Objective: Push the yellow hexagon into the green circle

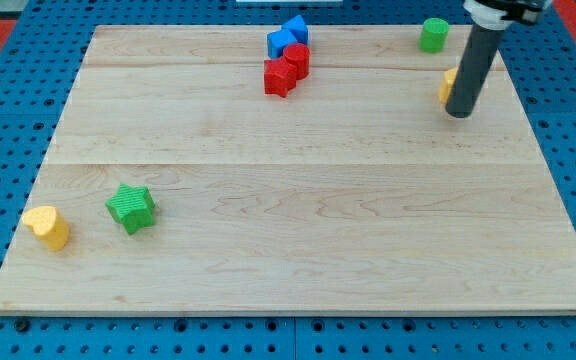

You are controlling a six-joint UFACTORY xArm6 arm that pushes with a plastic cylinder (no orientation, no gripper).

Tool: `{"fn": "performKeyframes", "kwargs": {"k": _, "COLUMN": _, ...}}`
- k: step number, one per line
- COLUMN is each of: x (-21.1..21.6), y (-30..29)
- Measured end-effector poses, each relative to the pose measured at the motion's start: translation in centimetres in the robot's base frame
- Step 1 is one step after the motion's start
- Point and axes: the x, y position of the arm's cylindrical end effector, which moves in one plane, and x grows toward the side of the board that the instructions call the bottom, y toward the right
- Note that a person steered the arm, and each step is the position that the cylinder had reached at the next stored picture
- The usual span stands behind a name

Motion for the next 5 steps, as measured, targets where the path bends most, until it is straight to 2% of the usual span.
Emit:
{"fn": "performKeyframes", "kwargs": {"k": 1, "x": -0.3, "y": 0.6}}
{"fn": "performKeyframes", "kwargs": {"k": 3, "x": -5.1, "y": -0.1}}
{"fn": "performKeyframes", "kwargs": {"k": 5, "x": -7.9, "y": 0.2}}
